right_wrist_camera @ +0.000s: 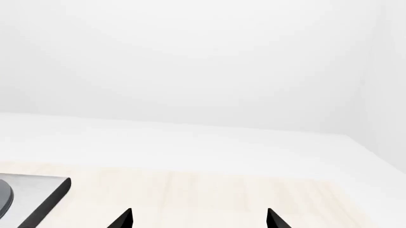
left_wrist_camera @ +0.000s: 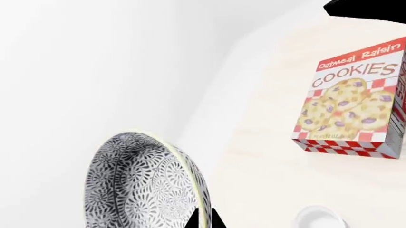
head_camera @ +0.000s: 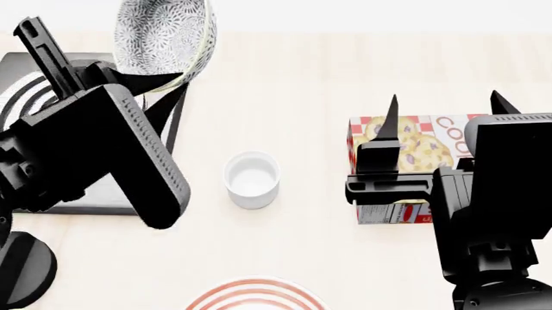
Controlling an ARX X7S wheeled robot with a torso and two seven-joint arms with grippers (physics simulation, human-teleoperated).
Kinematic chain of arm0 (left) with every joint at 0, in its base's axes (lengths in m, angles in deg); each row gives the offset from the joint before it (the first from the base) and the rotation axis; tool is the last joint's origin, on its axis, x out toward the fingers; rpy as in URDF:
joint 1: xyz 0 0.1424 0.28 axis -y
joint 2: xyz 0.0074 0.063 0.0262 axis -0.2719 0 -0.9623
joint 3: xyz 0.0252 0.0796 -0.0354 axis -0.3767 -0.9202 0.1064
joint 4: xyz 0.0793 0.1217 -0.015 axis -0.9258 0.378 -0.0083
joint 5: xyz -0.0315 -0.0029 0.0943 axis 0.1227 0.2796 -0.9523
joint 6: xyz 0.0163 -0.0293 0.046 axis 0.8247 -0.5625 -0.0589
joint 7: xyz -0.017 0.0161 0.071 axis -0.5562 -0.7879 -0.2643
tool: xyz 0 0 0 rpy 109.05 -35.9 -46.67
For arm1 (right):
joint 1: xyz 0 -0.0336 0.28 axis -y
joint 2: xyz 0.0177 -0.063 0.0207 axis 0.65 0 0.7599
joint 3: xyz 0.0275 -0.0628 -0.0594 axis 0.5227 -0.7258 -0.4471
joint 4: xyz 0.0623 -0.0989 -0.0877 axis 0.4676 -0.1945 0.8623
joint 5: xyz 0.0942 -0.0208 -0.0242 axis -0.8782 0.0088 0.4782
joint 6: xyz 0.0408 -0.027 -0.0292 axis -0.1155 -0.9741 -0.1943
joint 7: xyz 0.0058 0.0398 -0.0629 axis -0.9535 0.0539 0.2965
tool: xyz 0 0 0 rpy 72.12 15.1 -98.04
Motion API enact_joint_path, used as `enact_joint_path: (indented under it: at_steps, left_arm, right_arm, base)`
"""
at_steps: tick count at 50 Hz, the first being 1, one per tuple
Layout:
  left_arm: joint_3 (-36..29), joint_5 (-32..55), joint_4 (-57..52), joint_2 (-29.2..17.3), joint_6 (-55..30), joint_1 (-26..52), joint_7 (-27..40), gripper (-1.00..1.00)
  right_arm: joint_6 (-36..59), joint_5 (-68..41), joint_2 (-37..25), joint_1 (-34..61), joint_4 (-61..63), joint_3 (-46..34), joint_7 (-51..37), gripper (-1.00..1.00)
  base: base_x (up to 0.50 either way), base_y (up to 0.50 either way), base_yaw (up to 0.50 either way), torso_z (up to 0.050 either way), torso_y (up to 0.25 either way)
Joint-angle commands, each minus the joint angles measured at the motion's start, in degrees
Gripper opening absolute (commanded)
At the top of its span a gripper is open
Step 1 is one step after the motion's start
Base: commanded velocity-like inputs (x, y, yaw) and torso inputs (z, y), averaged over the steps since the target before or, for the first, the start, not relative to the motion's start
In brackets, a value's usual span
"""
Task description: Pick the akita bowl on the stove and place it on the plate.
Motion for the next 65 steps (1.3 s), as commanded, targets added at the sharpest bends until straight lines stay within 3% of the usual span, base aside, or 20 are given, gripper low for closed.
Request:
enact_joint_path:
  at_steps: [1, 7, 8, 14, 16, 23, 25, 33, 41, 65]
  left_arm:
    - [-2.8, -1.9, -4.0, -2.1, -0.5, 1.1, -2.1, -1.00]
    - [-2.8, -1.9, -4.0, -2.1, -0.5, 1.1, -2.1, -1.00]
    - [-11.4, -5.5, -11.5, -8.3, 2.3, 2.0, -9.9, -1.00]
    - [-12.7, -5.5, -11.6, -8.4, 2.4, 1.9, -9.9, -1.00]
    - [-16.1, -6.0, -15.6, -10.6, 2.2, 2.9, -13.7, -1.00]
    - [-16.4, -6.0, -15.8, -10.8, 2.4, 3.0, -14.0, -1.00]
    - [-20.6, -7.4, -19.2, -12.5, 2.7, 4.2, -18.1, -1.00]
    - [-20.6, -7.4, -19.2, -12.5, 2.7, 4.2, -18.1, -1.00]
    - [-24.5, -7.7, -21.2, -10.5, 1.7, 7.9, -24.6, -1.00]
    - [-31.9, -10.3, -23.7, -6.5, -2.4, 11.3, -29.2, -1.00]
  right_arm:
    - [-0.1, -0.2, -0.1, 0.0, 0.0, -0.1, -0.2, 1.00]
    - [-0.1, -0.3, -0.2, 0.0, 0.0, -0.1, -0.3, 1.00]
    - [0.0, -0.4, -0.2, 0.1, 0.0, -0.1, -0.3, 1.00]
    - [0.0, -0.5, -0.2, 0.1, 0.0, -0.2, -0.4, 1.00]
    - [0.1, -0.6, -0.3, -0.1, 0.3, -0.1, -0.5, 1.00]
    - [0.2, -0.8, -0.4, 0.0, 0.4, -0.1, -0.7, 1.00]
    - [-0.7, -0.4, -0.4, -0.1, -0.4, -0.4, -0.4, 1.00]
    - [-0.8, -0.5, -0.5, -0.1, -0.4, -0.5, -0.5, 1.00]
    - [-0.1, -1.0, -0.5, 0.1, 0.1, -0.4, -0.9, 1.00]
    - [-0.4, -1.4, -0.8, 0.1, 0.0, -0.5, -1.2, 1.00]
  base:
    - [0.00, 0.00, 0.00, 0.000, 0.000]
    - [0.00, 0.00, 0.00, 0.000, 0.000]
    - [0.00, 0.00, 0.00, 0.000, 0.000]
    - [0.00, 0.00, 0.00, 0.000, 0.003]
    - [0.00, 0.00, 0.00, 0.000, 0.000]
    - [0.00, 0.00, 0.00, 0.000, 0.000]
    - [0.00, 0.00, 0.00, 0.000, 0.000]
    - [0.00, 0.00, 0.00, 0.000, 0.000]
    - [0.00, 0.00, 0.00, 0.000, 0.000]
    - [0.00, 0.00, 0.00, 0.000, 0.000]
